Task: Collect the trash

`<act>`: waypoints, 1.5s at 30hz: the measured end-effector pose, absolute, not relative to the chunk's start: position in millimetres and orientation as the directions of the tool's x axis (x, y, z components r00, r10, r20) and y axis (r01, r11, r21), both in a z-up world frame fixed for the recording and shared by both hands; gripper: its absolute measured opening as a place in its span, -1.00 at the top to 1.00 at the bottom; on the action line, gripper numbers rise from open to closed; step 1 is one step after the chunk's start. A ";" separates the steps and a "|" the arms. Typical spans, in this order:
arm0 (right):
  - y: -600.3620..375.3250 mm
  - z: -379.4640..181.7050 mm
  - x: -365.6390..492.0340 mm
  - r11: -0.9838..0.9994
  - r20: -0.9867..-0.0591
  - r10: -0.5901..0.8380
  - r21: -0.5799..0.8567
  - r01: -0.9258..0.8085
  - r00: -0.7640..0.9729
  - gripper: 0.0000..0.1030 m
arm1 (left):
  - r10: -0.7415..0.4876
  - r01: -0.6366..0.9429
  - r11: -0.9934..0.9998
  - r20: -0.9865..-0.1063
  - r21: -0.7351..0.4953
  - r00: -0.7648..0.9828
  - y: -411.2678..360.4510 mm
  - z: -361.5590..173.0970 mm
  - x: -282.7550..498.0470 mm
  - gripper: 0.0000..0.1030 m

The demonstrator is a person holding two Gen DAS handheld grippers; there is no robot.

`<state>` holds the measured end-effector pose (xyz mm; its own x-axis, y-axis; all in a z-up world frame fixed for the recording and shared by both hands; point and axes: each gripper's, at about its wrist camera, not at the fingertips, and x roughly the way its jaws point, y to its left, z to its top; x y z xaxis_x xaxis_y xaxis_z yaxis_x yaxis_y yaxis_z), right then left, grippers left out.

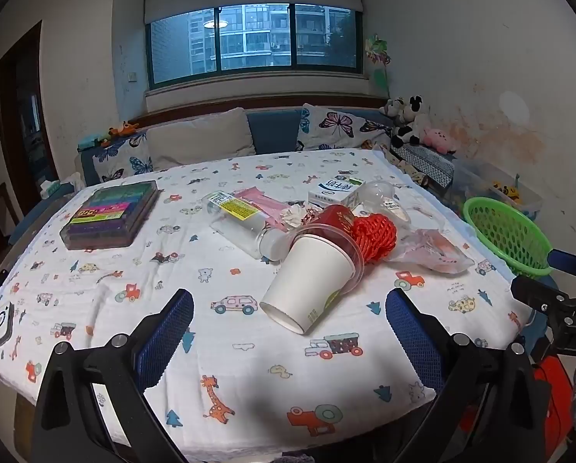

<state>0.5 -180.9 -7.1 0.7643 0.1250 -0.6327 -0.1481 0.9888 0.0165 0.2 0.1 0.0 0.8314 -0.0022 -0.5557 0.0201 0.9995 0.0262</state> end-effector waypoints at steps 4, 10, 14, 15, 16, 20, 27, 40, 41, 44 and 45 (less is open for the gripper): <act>-180.6 -7.3 0.6 0.989 -0.634 0.128 0.021 -0.149 0.762 -0.91 | 0.004 0.018 0.999 -0.548 0.034 0.837 0.0 0.1 -0.2 -0.88; -180.0 -7.1 0.4 0.989 -0.633 0.121 0.013 -0.145 0.765 -0.91 | 0.006 0.015 0.999 -0.551 0.034 0.834 0.8 0.5 -0.3 -0.88; -182.1 -7.4 0.6 0.990 -0.634 0.118 0.016 -0.140 0.764 -0.91 | 0.010 0.011 0.999 -0.556 0.035 0.831 0.4 -1.8 1.2 -0.88; -182.6 -8.7 2.4 0.990 -0.635 0.117 0.016 -0.139 0.764 -0.91 | 0.011 0.010 0.999 -0.556 0.033 0.831 0.3 -2.1 1.4 -0.88; -182.6 -9.3 3.4 0.990 -0.635 0.115 0.015 -0.137 0.764 -0.91 | 0.012 0.008 0.999 -0.557 0.033 0.831 1.2 -2.6 2.1 -0.88; -182.5 -9.2 2.8 0.990 -0.635 0.115 0.014 -0.138 0.764 -0.91 | 0.011 0.008 0.999 -0.556 0.032 0.831 4.8 -3.1 3.0 -0.88; -182.6 -9.8 3.4 0.990 -0.638 0.115 0.011 -0.141 0.761 -0.91 | 0.012 0.007 0.999 -0.559 0.032 0.829 5.6 -3.0 3.8 -0.88; -182.5 -11.5 4.9 0.989 -0.643 0.121 0.015 -0.145 0.756 -0.91 | 0.012 0.008 0.999 -0.560 0.033 0.828 5.1 -3.8 4.3 -0.88; -182.4 -11.6 5.0 0.989 -0.643 0.121 0.015 -0.145 0.756 -0.91 | 0.012 0.008 0.999 -0.559 0.034 0.829 4.9 -3.8 4.2 -0.88; -182.7 -11.8 5.5 0.989 -0.644 0.123 0.017 -0.146 0.755 -0.91 | 0.015 0.006 0.999 -0.560 0.036 0.828 4.7 -3.8 5.4 -0.88; -182.7 -11.8 5.4 0.989 -0.644 0.125 0.019 -0.147 0.755 -0.91 | 0.015 0.006 0.999 -0.561 0.036 0.828 4.6 -3.7 5.3 -0.88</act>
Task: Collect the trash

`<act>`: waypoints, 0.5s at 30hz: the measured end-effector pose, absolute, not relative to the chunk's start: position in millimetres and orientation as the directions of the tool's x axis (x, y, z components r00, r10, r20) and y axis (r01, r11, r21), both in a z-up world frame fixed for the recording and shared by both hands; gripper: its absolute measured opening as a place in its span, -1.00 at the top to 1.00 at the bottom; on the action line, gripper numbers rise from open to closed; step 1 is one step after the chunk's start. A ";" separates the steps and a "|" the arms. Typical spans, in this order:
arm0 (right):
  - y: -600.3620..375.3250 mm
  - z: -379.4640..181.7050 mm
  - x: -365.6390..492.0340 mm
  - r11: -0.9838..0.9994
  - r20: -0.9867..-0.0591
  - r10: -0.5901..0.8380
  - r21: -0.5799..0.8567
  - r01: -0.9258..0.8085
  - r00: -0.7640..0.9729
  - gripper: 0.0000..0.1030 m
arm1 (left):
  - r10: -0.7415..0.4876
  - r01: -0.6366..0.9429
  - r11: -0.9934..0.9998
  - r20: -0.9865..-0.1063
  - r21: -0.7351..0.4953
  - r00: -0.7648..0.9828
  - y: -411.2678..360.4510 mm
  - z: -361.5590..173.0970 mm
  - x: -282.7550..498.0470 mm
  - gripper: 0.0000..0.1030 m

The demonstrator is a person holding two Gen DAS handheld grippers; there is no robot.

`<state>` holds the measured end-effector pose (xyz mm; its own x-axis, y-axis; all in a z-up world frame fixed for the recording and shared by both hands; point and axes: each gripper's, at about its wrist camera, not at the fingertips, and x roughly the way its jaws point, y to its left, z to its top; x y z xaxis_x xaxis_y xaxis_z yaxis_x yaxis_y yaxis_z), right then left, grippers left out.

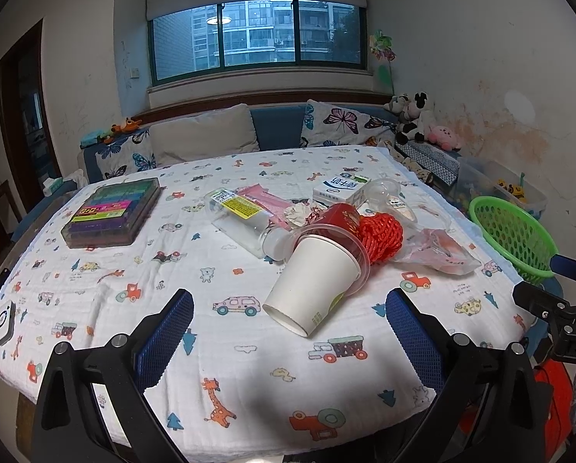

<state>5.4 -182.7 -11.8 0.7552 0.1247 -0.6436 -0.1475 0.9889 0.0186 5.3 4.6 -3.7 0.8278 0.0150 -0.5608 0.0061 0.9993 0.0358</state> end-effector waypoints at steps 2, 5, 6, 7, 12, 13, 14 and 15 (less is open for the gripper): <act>-182.6 -12.6 6.7 0.989 -0.643 0.126 0.020 -0.148 0.755 -0.91 | 0.015 0.006 0.999 -0.561 0.037 0.828 4.6 -3.7 5.2 -0.88; -182.4 -12.5 6.9 0.989 -0.644 0.126 0.020 -0.148 0.754 -0.91 | 0.015 0.007 0.999 -0.561 0.037 0.827 4.5 -3.8 5.4 -0.88; -182.3 -12.5 6.7 0.989 -0.644 0.126 0.019 -0.148 0.755 -0.91 | 0.015 0.007 0.999 -0.561 0.037 0.828 4.5 -3.8 5.3 -0.88; -182.1 -12.8 6.8 0.989 -0.644 0.126 0.020 -0.148 0.755 -0.91 | 0.016 0.006 0.999 -0.561 0.037 0.828 4.8 -3.9 5.5 -0.88; -182.4 -13.0 8.6 0.988 -0.646 0.129 0.023 -0.150 0.752 -0.91 | 0.017 0.005 0.999 -0.565 0.037 0.825 5.6 -5.9 8.0 -0.88; -182.6 -13.5 9.9 0.988 -0.648 0.130 0.024 -0.150 0.750 -0.91 | 0.016 0.005 0.999 -0.565 0.036 0.825 5.6 -5.8 7.9 -0.88; -182.4 -14.1 10.8 0.988 -0.649 0.130 0.025 -0.149 0.750 -0.91 | 0.015 0.006 0.999 -0.567 0.036 0.824 6.4 -6.4 8.3 -0.88; -182.4 -14.6 12.0 0.988 -0.650 0.130 0.026 -0.149 0.749 -0.91 | 0.016 0.006 0.999 -0.568 0.036 0.823 7.5 -8.0 10.1 -0.88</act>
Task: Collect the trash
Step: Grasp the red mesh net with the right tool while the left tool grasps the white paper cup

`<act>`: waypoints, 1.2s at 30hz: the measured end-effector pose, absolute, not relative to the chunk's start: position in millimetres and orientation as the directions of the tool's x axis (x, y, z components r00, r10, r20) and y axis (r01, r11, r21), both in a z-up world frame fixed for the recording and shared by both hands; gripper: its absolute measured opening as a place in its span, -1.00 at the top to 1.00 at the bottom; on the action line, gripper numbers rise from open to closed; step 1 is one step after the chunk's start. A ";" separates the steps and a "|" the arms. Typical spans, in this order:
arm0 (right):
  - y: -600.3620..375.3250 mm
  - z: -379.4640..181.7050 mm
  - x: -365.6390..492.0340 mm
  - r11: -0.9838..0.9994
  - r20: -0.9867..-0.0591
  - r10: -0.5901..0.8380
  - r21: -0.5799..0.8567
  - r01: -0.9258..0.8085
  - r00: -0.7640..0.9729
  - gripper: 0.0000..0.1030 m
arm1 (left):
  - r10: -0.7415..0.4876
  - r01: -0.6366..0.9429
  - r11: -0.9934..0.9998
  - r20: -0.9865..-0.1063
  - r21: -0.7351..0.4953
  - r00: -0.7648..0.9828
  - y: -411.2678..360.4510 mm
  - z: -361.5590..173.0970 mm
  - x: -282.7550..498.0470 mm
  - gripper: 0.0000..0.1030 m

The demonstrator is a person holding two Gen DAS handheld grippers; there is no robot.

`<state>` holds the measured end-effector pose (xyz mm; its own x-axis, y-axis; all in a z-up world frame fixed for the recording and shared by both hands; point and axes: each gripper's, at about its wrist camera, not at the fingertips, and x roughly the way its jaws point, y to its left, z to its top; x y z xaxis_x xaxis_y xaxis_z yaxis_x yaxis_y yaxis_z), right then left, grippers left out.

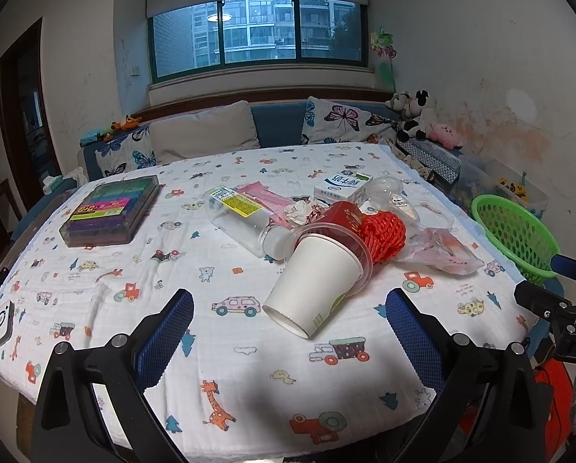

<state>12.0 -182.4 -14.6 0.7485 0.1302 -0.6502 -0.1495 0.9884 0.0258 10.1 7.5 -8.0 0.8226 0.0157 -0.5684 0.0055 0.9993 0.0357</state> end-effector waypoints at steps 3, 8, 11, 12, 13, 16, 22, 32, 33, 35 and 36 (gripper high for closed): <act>-182.5 -15.3 12.6 0.988 -0.652 0.130 0.026 -0.150 0.747 -0.91 | 0.016 0.004 0.999 -0.575 0.034 0.818 8.3 -11.9 16.4 -0.88; -182.7 -16.6 13.9 0.988 -0.654 0.130 0.027 -0.149 0.745 -0.91 | 0.016 0.003 0.999 -0.581 0.033 0.813 7.2 -13.2 18.4 -0.88; -183.6 -18.2 16.7 0.989 -0.659 0.128 0.027 -0.147 0.741 -0.91 | 0.018 0.002 0.999 -0.586 0.034 0.810 7.6 -14.6 20.4 -0.88; -184.3 -18.3 18.4 0.989 -0.660 0.129 0.028 -0.148 0.740 -0.91 | 0.018 0.002 0.999 -0.589 0.033 0.808 8.1 -15.4 21.5 -0.88; -184.4 -18.7 19.4 0.989 -0.662 0.130 0.029 -0.148 0.739 -0.91 | 0.018 0.001 0.999 -0.590 0.033 0.807 8.3 -15.3 22.5 -0.88; -185.1 -19.9 23.7 0.989 -0.667 0.130 0.031 -0.147 0.734 -0.91 | 0.020 -0.001 0.999 -0.597 0.032 0.802 9.5 -16.5 26.2 -0.88; -186.8 -19.7 29.7 0.988 -0.672 0.136 0.037 -0.151 0.728 -0.91 | 0.020 -0.004 1.000 -0.609 0.027 0.793 12.6 -18.4 33.6 -0.88; -182.9 -21.1 49.7 0.981 -0.691 0.171 0.057 -0.183 0.702 -0.85 | 0.014 0.018 0.999 -0.634 0.044 0.773 13.2 -25.1 50.8 -0.88; -182.1 -21.0 51.3 0.980 -0.691 0.174 0.056 -0.188 0.701 -0.83 | 0.013 0.022 0.999 -0.636 0.047 0.772 12.8 -25.5 52.4 -0.88; -179.7 -19.8 55.5 0.978 -0.692 0.183 0.056 -0.201 0.698 -0.82 | -0.001 0.041 0.998 -0.644 0.047 0.765 12.5 -26.9 57.3 -0.88; -178.6 -19.2 57.4 0.976 -0.692 0.193 0.063 -0.208 0.696 -0.81 | -0.010 0.052 0.998 -0.648 0.046 0.762 12.3 -28.0 59.5 -0.88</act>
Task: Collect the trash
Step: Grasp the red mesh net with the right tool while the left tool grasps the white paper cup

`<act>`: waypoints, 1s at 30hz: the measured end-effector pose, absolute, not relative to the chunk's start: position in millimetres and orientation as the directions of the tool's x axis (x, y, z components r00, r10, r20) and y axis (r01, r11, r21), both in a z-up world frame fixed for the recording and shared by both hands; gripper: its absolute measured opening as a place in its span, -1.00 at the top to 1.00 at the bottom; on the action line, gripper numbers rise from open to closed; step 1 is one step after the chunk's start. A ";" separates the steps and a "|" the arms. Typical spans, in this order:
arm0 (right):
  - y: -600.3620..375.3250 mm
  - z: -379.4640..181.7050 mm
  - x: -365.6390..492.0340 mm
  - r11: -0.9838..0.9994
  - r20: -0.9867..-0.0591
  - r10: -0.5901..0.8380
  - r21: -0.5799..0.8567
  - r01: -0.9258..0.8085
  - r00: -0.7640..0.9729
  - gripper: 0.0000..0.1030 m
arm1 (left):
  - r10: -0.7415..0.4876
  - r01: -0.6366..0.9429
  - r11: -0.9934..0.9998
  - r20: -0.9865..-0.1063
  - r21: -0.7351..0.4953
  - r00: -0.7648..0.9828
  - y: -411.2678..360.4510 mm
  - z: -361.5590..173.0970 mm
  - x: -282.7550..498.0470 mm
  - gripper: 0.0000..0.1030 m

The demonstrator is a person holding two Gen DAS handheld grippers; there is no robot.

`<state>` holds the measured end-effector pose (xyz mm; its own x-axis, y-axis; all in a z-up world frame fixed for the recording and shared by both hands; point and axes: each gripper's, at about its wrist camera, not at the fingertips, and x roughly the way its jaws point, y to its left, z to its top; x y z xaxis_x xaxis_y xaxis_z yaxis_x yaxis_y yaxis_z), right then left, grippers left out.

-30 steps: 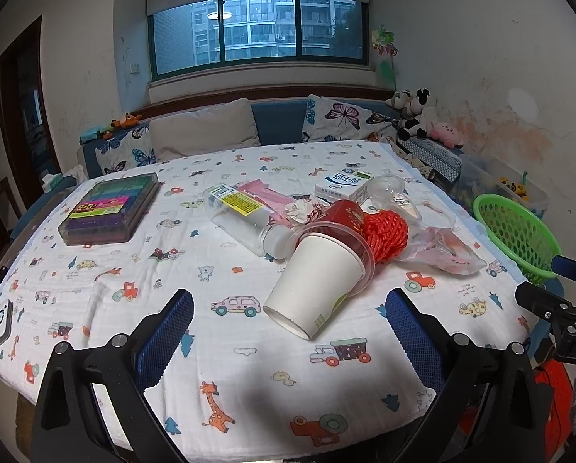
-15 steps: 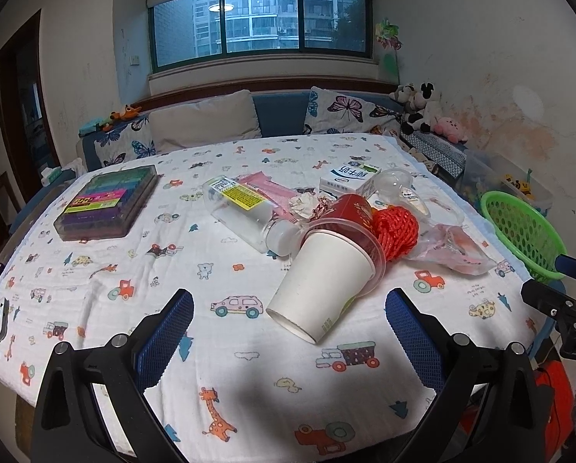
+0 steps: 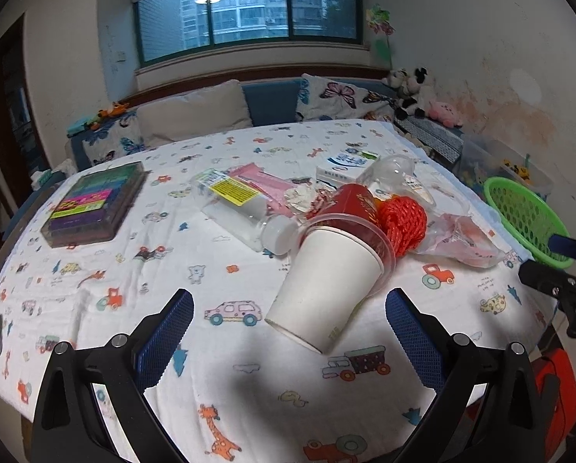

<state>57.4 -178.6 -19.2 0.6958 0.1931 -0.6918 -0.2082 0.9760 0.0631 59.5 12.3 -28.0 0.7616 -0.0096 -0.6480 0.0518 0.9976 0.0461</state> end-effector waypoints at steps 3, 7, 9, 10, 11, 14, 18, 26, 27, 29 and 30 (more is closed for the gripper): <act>-175.6 -18.3 67.0 0.969 -0.698 0.228 0.092 -0.231 0.679 -0.74 | -0.026 0.081 0.995 -0.664 0.053 0.748 10.4 -32.5 67.8 -0.88; -169.4 -16.6 82.0 0.958 -0.707 0.266 0.121 -0.259 0.655 -0.64 | -0.051 0.125 0.991 -0.689 0.057 0.723 7.9 -40.4 79.2 -0.87; -167.2 -14.9 89.8 0.950 -0.708 0.297 0.151 -0.273 0.641 -0.60 | -0.062 0.141 0.988 -0.696 0.057 0.715 6.9 -43.2 84.1 -0.86; -165.9 -14.3 93.0 0.947 -0.709 0.306 0.161 -0.277 0.635 -0.59 | -0.060 0.145 0.987 -0.699 0.063 0.712 6.3 -45.0 86.6 -0.86; -164.1 -13.7 97.5 0.944 -0.711 0.316 0.171 -0.282 0.628 -0.55 | -0.058 0.146 0.987 -0.701 0.066 0.711 6.3 -46.0 87.7 -0.86; -158.0 -14.5 109.9 0.933 -0.718 0.347 0.202 -0.296 0.604 -0.49 | -0.071 0.153 0.987 -0.712 0.052 0.698 8.5 -50.1 93.0 -0.85; -148.4 -15.6 123.2 0.917 -0.717 0.389 0.241 -0.318 0.578 -0.45 | -0.090 0.171 0.985 -0.722 0.039 0.686 8.6 -54.0 97.1 -0.85; -135.6 -23.8 159.4 0.895 -0.728 0.441 0.312 -0.320 0.524 -0.42 | -0.128 0.213 0.977 -0.731 0.024 0.670 6.6 -57.7 106.0 -0.83; -134.9 -26.4 163.9 0.893 -0.731 0.446 0.322 -0.314 0.517 -0.42 | -0.130 0.216 0.976 -0.733 0.023 0.668 6.8 -58.1 107.4 -0.82; -135.5 -31.7 174.0 0.891 -0.739 0.451 0.344 -0.296 0.501 -0.41 | -0.148 0.230 0.973 -0.738 0.010 0.658 7.5 -59.1 109.5 -0.73; -135.6 -34.9 178.9 0.889 -0.741 0.457 0.357 -0.288 0.492 -0.40 | -0.157 0.236 0.972 -0.741 0.001 0.652 7.8 -59.8 110.6 -0.70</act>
<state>178.9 -135.6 -34.9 0.4919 0.4568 -0.7412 -0.2876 0.8888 0.3568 110.6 7.8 -59.8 0.6524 -0.1575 -0.7413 0.2361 0.9717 0.0014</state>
